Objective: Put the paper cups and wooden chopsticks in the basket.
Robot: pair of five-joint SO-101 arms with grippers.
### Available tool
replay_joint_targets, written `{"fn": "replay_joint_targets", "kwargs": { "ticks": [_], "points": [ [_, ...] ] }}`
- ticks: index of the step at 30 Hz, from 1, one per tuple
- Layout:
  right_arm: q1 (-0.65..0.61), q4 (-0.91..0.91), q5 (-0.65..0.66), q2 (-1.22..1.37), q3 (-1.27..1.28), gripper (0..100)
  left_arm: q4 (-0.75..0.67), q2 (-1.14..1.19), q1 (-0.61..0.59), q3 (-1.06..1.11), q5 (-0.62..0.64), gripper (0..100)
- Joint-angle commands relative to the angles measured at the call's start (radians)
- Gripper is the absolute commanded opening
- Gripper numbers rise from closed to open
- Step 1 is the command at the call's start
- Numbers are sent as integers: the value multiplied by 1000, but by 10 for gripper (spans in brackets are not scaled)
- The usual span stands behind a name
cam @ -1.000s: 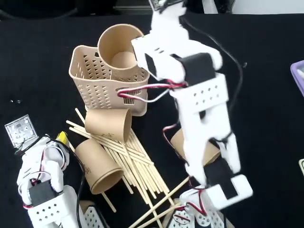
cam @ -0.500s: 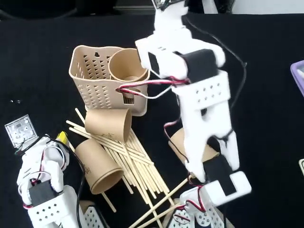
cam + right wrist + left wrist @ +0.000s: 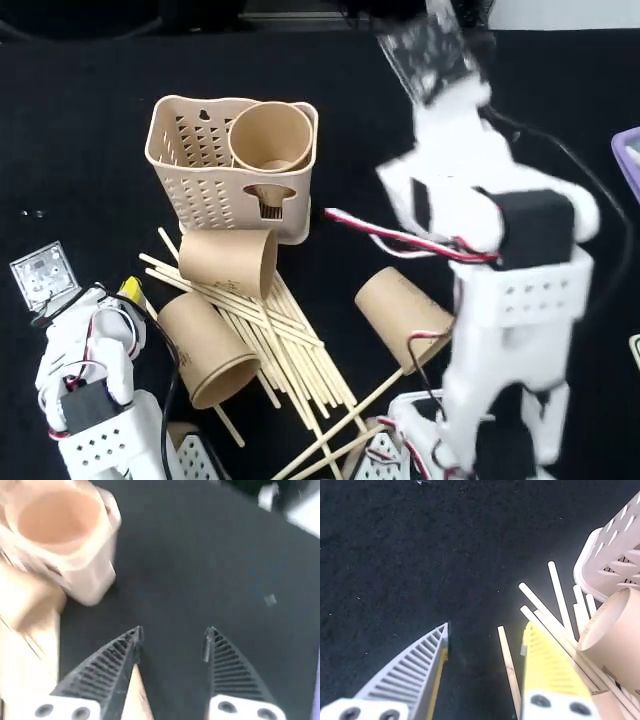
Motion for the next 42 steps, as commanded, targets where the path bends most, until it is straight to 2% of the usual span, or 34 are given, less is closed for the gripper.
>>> {"fn": "replay_joint_targets", "kwargs": {
  "ticks": [1, 10, 13, 22, 31, 36, 42],
  "points": [
    [216, -31, 330, -217, 367, 198, 0, -6, -2, -7, -3, 241],
    [459, -253, 802, -584, 1092, 198, 0, -6, -2, -7, -3, 241],
    [494, -319, 867, -680, 1244, 200, 0, -6, -2, -7, -3, 241],
    [496, -373, 971, -897, 1512, 201, -2, -6, -2, 2, -3, 241],
    [488, -540, 962, -1050, 1774, 234, -2, -6, -1, 2, -3, 241],
    [411, -540, 789, -1133, 1751, 238, -15, -6, -1, 2, -2, 241],
    [183, -402, 526, -1190, 1563, 237, -15, -6, -1, 4, -2, 241]
  ]
}}
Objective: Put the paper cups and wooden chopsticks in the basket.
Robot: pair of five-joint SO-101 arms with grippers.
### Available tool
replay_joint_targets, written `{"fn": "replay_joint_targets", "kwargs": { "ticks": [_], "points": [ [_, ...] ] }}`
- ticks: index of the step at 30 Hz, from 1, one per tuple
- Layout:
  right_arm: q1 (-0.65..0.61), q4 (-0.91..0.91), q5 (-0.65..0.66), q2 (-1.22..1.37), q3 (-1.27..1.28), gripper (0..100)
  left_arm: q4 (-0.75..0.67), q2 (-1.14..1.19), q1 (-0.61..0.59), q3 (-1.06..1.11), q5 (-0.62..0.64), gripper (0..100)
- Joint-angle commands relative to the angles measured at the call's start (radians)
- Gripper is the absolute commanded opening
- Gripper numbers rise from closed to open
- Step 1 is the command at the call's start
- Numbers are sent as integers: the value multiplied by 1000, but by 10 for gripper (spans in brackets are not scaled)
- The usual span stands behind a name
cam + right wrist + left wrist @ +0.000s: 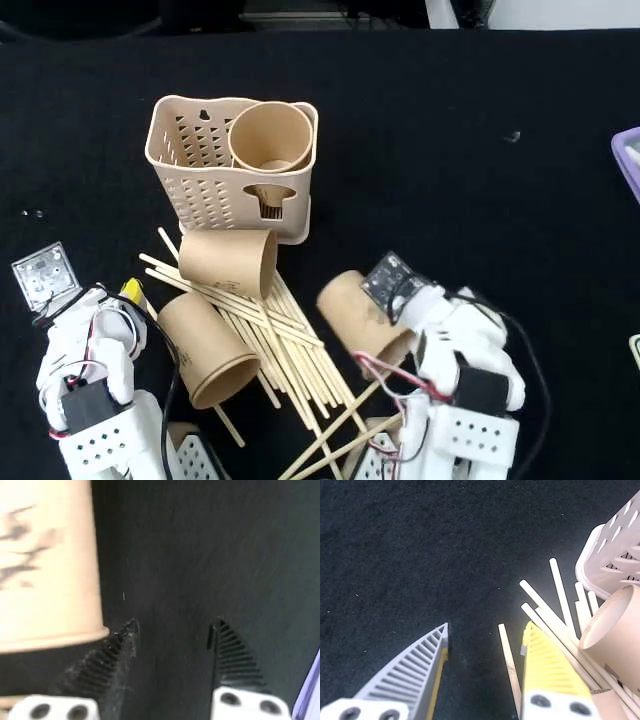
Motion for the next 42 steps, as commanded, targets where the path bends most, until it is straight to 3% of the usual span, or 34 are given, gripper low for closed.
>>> {"fn": "replay_joint_targets", "kwargs": {
  "ticks": [1, 6, 13, 18, 31, 42],
  "points": [
    [-186, 89, -181, -33, -185, 237, -15, -6, -1, -8, -2, 241],
    [-290, 169, -203, -33, -277, 237, -14, -6, -1, -8, -2, 241],
    [-299, 327, 15, -33, -311, 237, -14, -6, -2, -8, -2, 241],
    [-307, 331, 55, -24, -294, 238, -20, -6, -2, -8, -2, 241],
    [-453, 295, 8, 526, -438, 237, -18, -6, -2, -8, -2, 241],
    [-477, 439, 9, 562, -665, 237, -20, -6, -2, -8, -2, 241]
  ]
}}
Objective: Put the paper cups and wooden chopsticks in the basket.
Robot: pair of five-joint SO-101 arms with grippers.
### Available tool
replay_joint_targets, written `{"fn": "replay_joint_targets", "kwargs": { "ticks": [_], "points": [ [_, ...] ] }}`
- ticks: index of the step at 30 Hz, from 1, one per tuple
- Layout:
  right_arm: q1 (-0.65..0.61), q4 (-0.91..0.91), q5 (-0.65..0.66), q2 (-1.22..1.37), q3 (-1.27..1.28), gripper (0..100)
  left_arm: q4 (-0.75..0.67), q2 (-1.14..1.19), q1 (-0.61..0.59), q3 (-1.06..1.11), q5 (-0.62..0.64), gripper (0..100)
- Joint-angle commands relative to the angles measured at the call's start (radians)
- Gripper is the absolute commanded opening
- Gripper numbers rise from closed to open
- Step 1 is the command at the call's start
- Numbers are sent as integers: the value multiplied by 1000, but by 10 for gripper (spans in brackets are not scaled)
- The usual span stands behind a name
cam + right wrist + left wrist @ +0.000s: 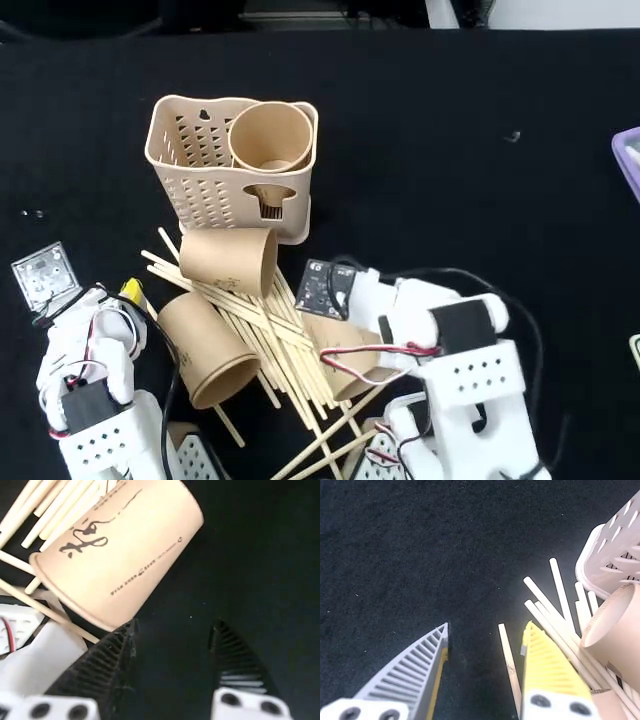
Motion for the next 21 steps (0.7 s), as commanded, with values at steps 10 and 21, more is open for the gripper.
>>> {"fn": "replay_joint_targets", "kwargs": {
  "ticks": [10, 21],
  "points": [
    [-301, 138, -14, 79, -90, 237, -20, -6, -2, -8, -2, 241],
    [-370, 143, 8, 124, -64, 236, -21, -6, -2, -8, -2, 241]
  ]
}}
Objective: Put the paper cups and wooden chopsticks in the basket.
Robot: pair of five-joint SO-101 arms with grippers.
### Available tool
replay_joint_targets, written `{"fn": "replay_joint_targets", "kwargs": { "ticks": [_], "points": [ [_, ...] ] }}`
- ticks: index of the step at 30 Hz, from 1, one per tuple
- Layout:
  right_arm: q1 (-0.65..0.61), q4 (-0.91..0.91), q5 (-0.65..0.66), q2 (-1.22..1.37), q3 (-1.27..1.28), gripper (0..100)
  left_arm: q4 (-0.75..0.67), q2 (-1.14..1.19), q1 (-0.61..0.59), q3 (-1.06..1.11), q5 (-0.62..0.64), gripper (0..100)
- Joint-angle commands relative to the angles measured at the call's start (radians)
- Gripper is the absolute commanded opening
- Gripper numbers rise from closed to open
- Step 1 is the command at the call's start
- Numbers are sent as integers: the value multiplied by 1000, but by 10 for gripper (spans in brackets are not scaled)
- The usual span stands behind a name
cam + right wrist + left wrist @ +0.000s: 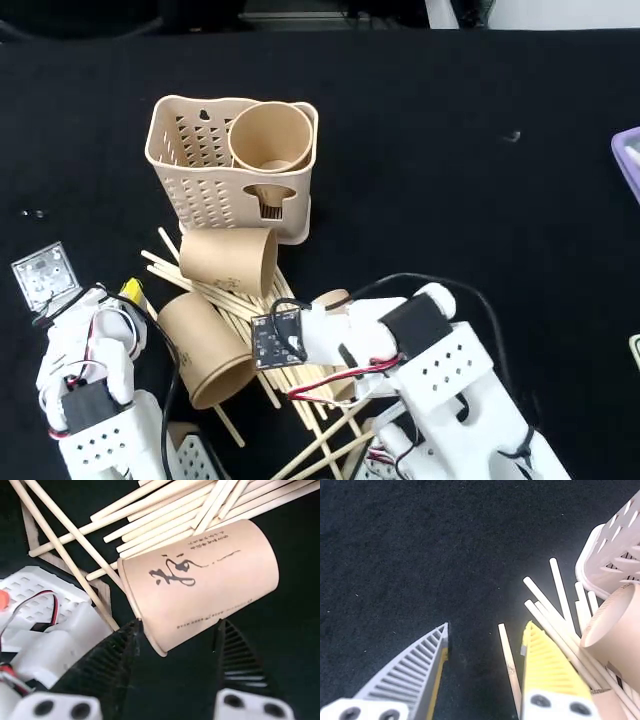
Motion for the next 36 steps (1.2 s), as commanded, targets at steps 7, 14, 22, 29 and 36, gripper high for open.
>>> {"fn": "replay_joint_targets", "kwargs": {
  "ticks": [7, 14, 22, 29, 36],
  "points": [
    [-11, 37, 66, 15, 19, 236, -21, -6, -2, -8, -3, 241],
    [-8, 37, 69, 16, 21, 236, -21, -6, -2, -8, -3, 241],
    [-8, 34, 78, 16, 27, 216, -21, -6, -2, -8, -3, 241],
    [68, 23, 107, 16, 38, 226, -21, -6, -2, -8, -3, 241],
    [279, 6, 210, 7, 38, 225, -21, -6, -2, -8, -3, 241]
  ]
}}
